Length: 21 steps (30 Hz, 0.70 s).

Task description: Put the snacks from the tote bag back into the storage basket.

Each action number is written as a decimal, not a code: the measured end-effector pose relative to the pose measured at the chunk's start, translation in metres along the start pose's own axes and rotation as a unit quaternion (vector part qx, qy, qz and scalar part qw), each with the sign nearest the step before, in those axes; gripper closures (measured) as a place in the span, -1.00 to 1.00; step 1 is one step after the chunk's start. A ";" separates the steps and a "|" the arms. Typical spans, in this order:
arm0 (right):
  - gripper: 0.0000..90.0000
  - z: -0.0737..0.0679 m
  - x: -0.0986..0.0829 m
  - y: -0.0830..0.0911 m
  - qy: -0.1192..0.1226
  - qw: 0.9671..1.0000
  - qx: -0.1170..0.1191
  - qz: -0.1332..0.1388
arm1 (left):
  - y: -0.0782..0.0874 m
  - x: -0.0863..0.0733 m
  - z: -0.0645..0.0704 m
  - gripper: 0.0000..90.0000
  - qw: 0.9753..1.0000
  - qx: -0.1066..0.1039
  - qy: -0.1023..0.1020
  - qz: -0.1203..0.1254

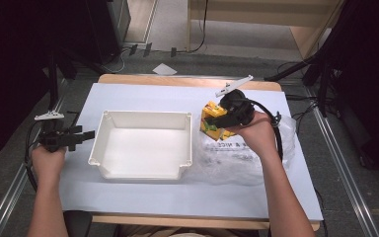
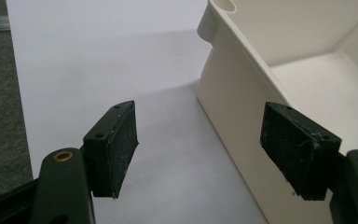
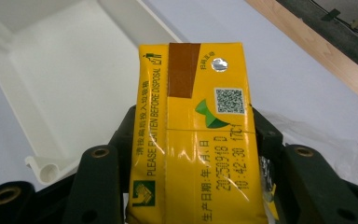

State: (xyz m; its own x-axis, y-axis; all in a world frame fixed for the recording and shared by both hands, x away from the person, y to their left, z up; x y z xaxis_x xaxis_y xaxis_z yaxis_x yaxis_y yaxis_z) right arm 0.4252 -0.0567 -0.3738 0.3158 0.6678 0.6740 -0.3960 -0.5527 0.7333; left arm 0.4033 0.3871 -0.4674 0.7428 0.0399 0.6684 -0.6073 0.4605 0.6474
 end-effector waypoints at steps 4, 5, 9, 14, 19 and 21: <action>0.16 -0.004 0.011 -0.001 0.010 1.000 0.004 -0.004 | -0.001 -0.001 0.001 -0.36 1.000 0.000 -0.001 -0.003; 0.16 -0.004 0.011 -0.001 0.010 1.000 0.004 -0.004 | -0.001 -0.001 0.001 -0.36 1.000 0.000 -0.001 -0.003; 0.16 -0.006 0.018 -0.002 0.018 1.000 0.015 -0.004 | -0.001 -0.001 0.001 -0.36 1.000 -0.002 -0.002 -0.002; 0.16 -0.010 0.029 -0.006 0.030 0.999 0.022 -0.001 | -0.002 -0.001 0.002 -0.36 1.000 -0.003 -0.005 -0.007; 0.16 -0.013 0.035 -0.009 0.033 0.999 0.031 0.005 | -0.002 -0.001 0.002 -0.36 1.000 -0.003 -0.005 -0.006; 0.16 -0.015 0.037 -0.011 0.034 0.999 0.034 0.005 | -0.002 -0.001 0.002 -0.36 1.000 -0.003 -0.004 -0.005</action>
State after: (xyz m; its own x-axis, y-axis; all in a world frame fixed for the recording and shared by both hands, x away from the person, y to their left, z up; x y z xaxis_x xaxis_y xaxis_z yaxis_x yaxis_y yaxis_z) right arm 0.4285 -0.0187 -0.3582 0.2520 0.6931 0.6754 -0.3382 -0.5908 0.7325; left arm 0.4031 0.3849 -0.4688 0.7466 0.0278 0.6647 -0.5980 0.4660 0.6522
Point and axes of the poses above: each handheld gripper's, and its own axes: y roughly backward along the jaws, x roughly out of its top, z roughly to its right, the point moved 8 cm from there along -y, roughly forward along the jaws, and after that the axes turned 10 degrees about y, right-handed, at the moved point
